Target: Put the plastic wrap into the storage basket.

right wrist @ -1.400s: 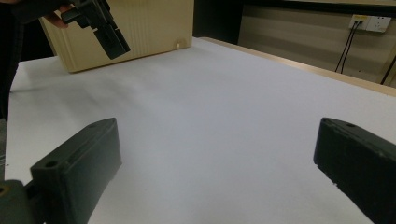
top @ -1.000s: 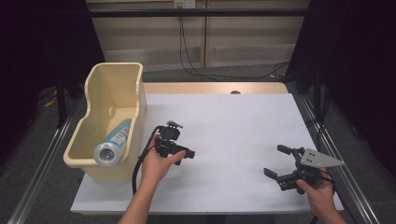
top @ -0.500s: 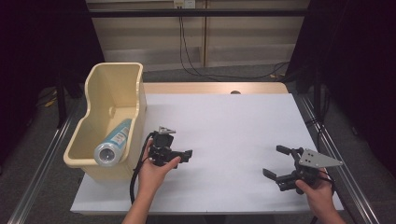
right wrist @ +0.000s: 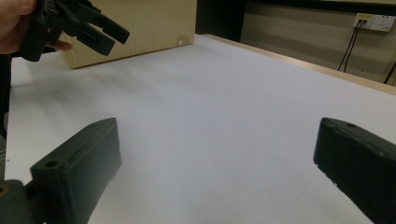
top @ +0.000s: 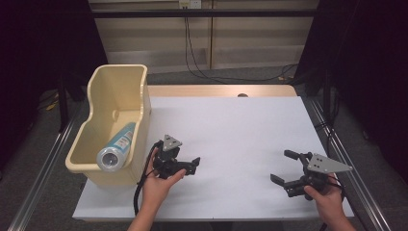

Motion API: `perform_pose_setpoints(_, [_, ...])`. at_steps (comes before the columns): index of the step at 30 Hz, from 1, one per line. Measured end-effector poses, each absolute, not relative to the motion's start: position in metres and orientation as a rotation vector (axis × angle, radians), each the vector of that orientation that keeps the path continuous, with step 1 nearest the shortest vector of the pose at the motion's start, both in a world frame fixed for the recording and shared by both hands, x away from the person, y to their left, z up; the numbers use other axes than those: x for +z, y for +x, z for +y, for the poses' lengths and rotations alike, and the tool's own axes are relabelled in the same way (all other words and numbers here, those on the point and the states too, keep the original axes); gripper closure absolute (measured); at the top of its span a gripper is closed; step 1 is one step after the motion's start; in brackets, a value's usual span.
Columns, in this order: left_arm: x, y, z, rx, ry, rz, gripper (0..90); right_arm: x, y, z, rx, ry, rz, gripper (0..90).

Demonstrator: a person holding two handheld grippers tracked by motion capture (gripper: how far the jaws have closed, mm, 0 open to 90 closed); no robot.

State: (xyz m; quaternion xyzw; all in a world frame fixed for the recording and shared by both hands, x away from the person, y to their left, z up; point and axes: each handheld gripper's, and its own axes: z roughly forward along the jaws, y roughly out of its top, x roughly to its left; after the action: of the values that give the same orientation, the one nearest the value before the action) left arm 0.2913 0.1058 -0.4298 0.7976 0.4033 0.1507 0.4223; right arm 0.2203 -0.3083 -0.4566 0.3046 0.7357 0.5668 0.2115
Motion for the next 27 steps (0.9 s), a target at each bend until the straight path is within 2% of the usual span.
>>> perform_pose_setpoints(10, [-0.433, 0.285, 0.11, 0.469, 1.94, 0.952, 6.0, -0.457, 0.22, -0.308, 1.573, 0.843, 2.049, 0.2])
perform_pose_setpoints(27, [-0.433, 0.272, 0.105, 0.51, 1.875, 0.793, 2.2, -0.458, 0.219, -0.308, 1.579, 0.839, 2.047, 0.2])
